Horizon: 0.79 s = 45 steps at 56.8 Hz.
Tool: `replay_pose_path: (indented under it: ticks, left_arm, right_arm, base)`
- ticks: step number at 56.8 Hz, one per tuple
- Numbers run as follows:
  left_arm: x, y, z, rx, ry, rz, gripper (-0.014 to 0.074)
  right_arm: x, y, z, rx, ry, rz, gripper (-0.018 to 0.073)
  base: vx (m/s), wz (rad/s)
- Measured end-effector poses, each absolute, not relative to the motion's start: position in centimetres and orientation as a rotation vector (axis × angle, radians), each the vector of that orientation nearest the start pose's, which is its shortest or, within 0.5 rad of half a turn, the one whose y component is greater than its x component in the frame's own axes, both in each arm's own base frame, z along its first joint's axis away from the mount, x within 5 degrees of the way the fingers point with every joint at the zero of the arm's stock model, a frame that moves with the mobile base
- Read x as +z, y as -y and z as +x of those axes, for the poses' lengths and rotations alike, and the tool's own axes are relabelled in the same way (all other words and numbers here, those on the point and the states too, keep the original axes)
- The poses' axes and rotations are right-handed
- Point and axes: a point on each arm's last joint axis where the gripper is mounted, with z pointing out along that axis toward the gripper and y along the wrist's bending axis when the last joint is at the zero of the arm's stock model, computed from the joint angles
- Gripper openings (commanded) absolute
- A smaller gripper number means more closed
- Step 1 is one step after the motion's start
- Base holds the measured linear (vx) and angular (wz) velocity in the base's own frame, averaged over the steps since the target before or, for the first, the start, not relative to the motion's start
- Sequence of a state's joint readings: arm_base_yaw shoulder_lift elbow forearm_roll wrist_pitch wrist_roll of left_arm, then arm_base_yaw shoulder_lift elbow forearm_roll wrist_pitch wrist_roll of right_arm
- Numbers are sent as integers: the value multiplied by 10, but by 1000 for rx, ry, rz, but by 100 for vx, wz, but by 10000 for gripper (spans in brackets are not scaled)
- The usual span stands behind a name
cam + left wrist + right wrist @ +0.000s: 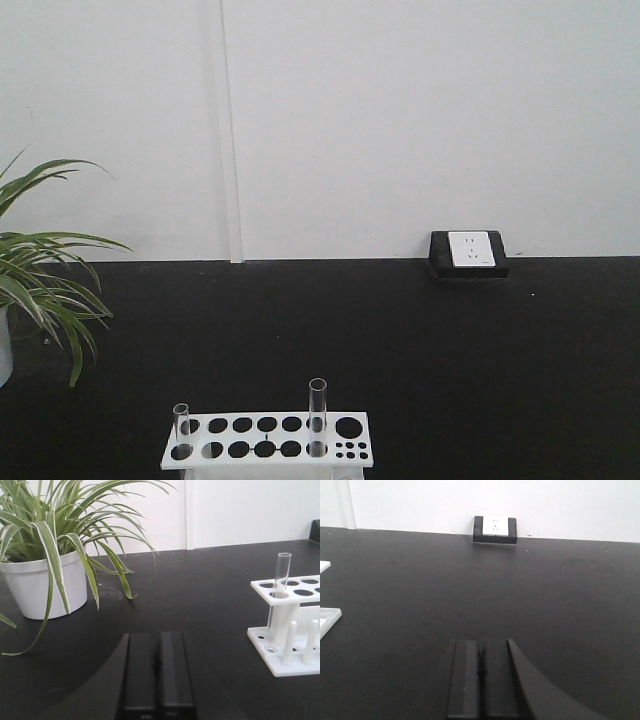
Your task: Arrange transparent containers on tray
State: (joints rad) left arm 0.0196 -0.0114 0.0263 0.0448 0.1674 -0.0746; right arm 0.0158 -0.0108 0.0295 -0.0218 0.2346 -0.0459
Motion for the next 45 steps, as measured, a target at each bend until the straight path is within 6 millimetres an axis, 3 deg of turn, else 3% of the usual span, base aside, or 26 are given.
replay_pose_path:
  ticks: [45]
  left_arm:
    - [190,-2,56,-2,-1665,-47,-6]
  right_arm:
    - [183,0,56,-42,-1736,-68,-11]
  base:
    - [0,0]
